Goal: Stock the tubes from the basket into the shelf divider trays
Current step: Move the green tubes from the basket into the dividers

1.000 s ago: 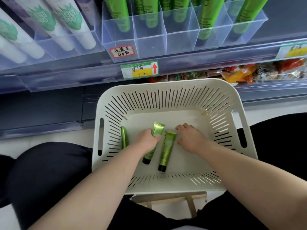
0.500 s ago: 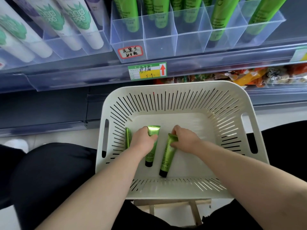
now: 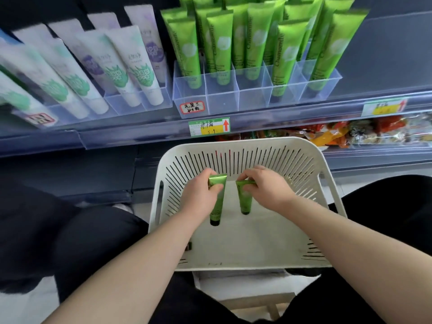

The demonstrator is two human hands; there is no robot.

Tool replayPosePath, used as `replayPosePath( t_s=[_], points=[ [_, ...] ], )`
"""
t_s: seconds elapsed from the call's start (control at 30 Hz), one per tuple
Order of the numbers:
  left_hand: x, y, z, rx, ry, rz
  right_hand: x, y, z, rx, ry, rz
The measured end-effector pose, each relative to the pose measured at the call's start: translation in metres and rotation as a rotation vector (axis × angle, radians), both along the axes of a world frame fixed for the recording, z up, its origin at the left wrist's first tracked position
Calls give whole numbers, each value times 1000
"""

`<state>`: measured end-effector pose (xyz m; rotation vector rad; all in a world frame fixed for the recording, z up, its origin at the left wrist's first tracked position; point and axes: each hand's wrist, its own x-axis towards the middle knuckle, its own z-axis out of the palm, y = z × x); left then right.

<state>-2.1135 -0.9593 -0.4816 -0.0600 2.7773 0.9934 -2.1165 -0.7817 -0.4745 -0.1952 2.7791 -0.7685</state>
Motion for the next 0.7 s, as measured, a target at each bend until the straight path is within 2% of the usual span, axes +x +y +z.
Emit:
replayPosePath(
  t_s=[0.27,0.47,0.7],
  points=[
    [-13,14,97,90,288,-13,-2,16,90,1,373,-47],
    [-26,29,174,137,531,11,-16,33,159,10,569,-99],
    [-41,37,221,140,672,55,-41,30,219,34,802,-133]
  ],
)
